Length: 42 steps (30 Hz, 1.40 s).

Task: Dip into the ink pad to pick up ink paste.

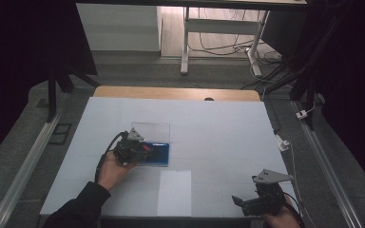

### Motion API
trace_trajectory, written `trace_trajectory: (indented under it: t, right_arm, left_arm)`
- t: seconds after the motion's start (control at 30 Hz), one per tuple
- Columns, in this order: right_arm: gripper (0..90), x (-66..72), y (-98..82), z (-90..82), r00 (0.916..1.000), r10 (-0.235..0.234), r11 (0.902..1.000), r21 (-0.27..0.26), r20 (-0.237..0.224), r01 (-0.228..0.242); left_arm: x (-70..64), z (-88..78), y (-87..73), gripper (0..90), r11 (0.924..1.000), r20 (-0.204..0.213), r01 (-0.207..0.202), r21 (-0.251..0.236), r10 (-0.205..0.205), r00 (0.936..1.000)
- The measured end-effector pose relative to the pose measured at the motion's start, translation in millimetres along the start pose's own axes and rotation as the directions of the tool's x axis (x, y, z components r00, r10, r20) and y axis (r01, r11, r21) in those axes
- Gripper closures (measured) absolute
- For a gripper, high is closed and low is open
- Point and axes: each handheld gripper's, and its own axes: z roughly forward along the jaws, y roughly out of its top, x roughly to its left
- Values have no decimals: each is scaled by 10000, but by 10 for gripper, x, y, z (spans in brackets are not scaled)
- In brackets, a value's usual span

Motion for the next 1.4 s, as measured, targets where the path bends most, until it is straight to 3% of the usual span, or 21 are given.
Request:
trace_trajectory:
  t: [0.17,0.63,1.4]
  right_arm:
    - [0,1,0,-1,10000,-26,10000,-6,-3,26]
    - [0,5,-2,-5,10000,-28,10000,-32,1,28]
    - [0,2,-4,-6,10000,-44,10000,-32,1,44]
  left_arm:
    - [12,-62,3,583,9999,148,72,-118,-71,9999]
    - [-36,-218,13,583,9986,328,-217,-478,233,9992]
    - [-288,-333,43,584,9953,1054,-750,-612,811,9911]
